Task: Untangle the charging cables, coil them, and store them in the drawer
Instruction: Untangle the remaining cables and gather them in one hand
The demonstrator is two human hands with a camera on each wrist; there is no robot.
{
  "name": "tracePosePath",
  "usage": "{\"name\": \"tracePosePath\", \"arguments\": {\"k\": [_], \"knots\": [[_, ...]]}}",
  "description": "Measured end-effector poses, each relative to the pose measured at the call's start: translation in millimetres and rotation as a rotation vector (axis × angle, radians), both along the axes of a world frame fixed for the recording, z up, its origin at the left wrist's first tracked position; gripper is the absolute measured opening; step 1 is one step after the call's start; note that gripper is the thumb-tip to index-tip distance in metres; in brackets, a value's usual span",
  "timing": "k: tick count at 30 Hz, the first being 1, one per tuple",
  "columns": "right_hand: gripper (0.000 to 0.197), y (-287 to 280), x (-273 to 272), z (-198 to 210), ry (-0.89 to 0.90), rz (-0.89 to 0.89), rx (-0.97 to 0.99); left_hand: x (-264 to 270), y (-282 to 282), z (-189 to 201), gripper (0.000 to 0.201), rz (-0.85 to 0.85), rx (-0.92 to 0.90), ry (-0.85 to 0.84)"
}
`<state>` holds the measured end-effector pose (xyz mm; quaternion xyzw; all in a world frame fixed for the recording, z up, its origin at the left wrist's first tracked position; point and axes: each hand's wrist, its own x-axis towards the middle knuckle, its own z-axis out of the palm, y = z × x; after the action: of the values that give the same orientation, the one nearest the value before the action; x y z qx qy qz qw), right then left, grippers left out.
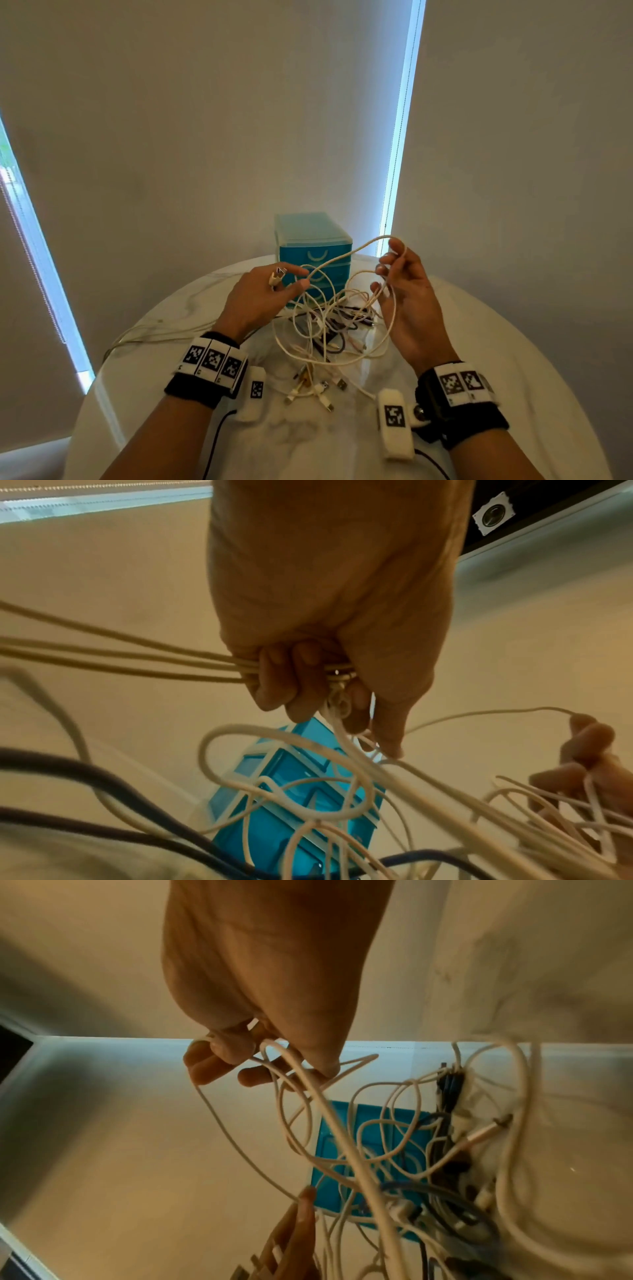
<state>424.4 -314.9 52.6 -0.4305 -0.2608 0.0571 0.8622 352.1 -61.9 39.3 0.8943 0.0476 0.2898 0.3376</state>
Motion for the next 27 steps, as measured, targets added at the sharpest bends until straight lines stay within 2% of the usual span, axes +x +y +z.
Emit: {"name": "tracePosePath", "arguments": {"k": [2,4,6,8,11,12,14,16,17,19,21,24,27], "knots": [[0.035,6,-6,-2,-0.002,0.048,-0.008,-1,-7,0,0.035,-0.068,-0.002,0.019],[0.038,9,-9,-1,0.002,0.124,-0.019,-1,-9,0,0.03,-0.088,-0.002,0.037],[0.034,7,-10,0,0.003,0.187,-0.113,-3,-5,2,0.024,-0.039,-0.046,-0.007],[0.034,3,-8,-1,-0.051,0.108,-0.384,-5,-2,5,0.021,-0.003,-0.129,-0.105],[0.042,1,-5,-7,-0.181,-0.103,-1.02,-5,-3,5,0.017,0.003,-0.174,-0.171],[0.039,1,-5,-8,-0.176,-0.154,-1.094,-3,-4,4,0.02,0.004,-0.144,-0.154],[0.032,2,-6,-5,-0.192,-0.293,-1.033,1,-5,-1,0.034,0.013,-0.052,-0.106],[0.042,8,-15,4,-0.261,-0.351,-0.908,5,-4,-2,0.048,0.027,0.015,-0.079],[0.048,12,-22,7,-0.311,-0.301,-0.889,7,-5,-2,0.054,0.026,0.028,-0.069],[0.045,24,-32,3,-0.453,-0.186,-0.945,7,-7,-2,0.058,0.02,0.039,-0.057],[0.035,30,-34,-1,-0.548,-0.17,-0.876,5,-10,0,0.048,0.026,0.043,-0.058],[0.03,21,-24,5,-0.391,-0.219,-0.427,1,-8,2,0.03,0.076,0.015,-0.057],[0.023,11,-13,9,-0.206,-0.13,-0.107,2,-4,0,0.017,0.102,-0.081,-0.056]]}}
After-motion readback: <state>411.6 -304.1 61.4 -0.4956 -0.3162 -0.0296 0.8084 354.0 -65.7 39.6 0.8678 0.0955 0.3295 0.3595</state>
